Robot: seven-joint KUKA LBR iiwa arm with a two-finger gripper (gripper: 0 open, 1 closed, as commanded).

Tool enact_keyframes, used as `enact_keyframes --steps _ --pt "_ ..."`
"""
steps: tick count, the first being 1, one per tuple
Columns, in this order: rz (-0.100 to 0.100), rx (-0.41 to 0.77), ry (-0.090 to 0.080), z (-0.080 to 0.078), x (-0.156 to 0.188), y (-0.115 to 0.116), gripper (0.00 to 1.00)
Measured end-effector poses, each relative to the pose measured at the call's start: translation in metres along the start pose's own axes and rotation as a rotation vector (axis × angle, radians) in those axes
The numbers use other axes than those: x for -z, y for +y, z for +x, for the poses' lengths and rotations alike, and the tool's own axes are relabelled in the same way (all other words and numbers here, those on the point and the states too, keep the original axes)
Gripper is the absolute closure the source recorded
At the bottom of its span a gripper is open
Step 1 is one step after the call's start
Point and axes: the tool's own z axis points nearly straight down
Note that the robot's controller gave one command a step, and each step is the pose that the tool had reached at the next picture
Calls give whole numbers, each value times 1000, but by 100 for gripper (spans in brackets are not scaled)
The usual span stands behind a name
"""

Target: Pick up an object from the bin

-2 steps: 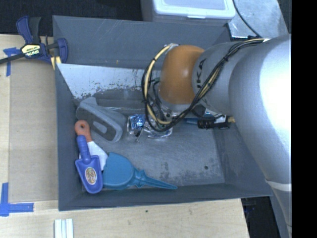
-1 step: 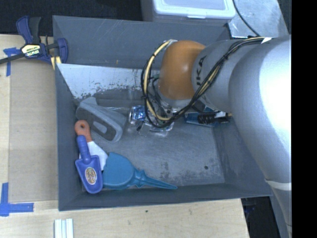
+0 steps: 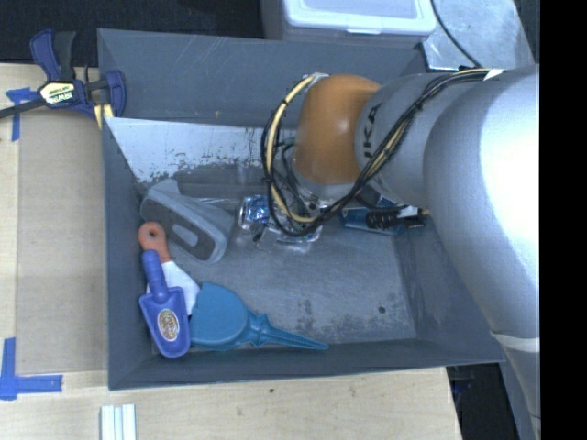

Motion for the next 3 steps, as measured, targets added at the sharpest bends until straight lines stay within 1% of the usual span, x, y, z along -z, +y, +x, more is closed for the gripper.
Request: enact_keyframes --steps 1,2,3 --pt "1 -1 2 1 10 -1 100" --pt "-1 0 -3 -1 26 0 100" --pt "-2 -1 -5 -1 33 -1 100"
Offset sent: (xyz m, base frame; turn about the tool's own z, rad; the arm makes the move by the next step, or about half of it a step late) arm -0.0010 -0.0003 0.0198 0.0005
